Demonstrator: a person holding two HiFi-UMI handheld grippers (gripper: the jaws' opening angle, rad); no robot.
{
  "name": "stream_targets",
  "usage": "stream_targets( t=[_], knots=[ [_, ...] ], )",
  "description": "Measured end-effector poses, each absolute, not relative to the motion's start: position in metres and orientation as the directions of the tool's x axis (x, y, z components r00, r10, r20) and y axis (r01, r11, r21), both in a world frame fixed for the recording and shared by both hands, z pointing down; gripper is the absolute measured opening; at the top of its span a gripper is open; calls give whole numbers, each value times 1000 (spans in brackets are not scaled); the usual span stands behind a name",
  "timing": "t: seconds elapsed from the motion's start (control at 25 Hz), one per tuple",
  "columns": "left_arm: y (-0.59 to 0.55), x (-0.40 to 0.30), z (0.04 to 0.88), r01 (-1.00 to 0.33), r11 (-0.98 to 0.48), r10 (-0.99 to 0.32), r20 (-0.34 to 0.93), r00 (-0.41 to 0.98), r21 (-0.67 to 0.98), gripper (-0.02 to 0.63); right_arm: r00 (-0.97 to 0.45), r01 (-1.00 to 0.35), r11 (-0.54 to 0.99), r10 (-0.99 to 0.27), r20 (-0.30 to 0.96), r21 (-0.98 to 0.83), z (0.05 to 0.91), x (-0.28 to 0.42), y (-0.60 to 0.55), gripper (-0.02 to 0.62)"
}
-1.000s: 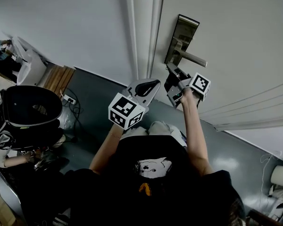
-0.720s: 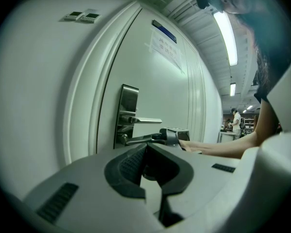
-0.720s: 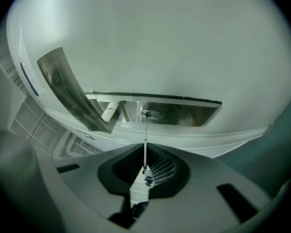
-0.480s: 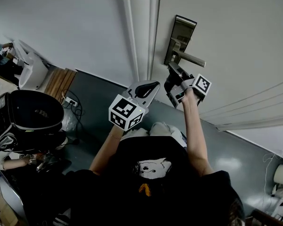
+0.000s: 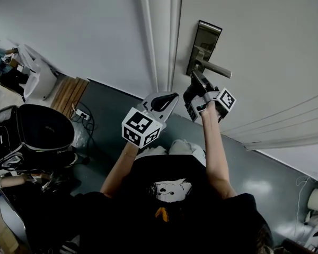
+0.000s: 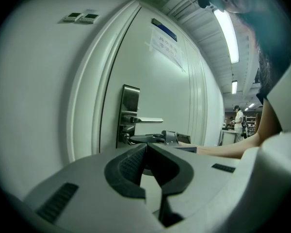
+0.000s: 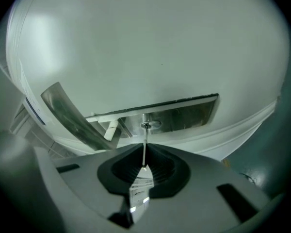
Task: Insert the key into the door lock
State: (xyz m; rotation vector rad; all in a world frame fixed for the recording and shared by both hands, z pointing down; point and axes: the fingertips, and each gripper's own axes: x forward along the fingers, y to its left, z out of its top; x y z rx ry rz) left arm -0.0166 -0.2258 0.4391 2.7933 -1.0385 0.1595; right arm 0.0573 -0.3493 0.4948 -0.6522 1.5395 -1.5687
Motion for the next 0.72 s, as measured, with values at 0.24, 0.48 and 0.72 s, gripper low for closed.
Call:
stream_targets(
  t=[0.24,0.48,0.72],
  knots=[
    [-225,-24,438,-671,-733,-651,169,740,112,9,-481,243,95,-852,-205,-965,495,61,-359,25],
    [-222,-30,434,-684,-720,-663,177,727,116,9,-468,229,138,-852,-233,-964,491,64,-361,31],
    [-226,-25,443,-687,-715,-662,193,724,128,9,-462,199,170,-852,-245,-965,491,64,-363,32]
  ],
)
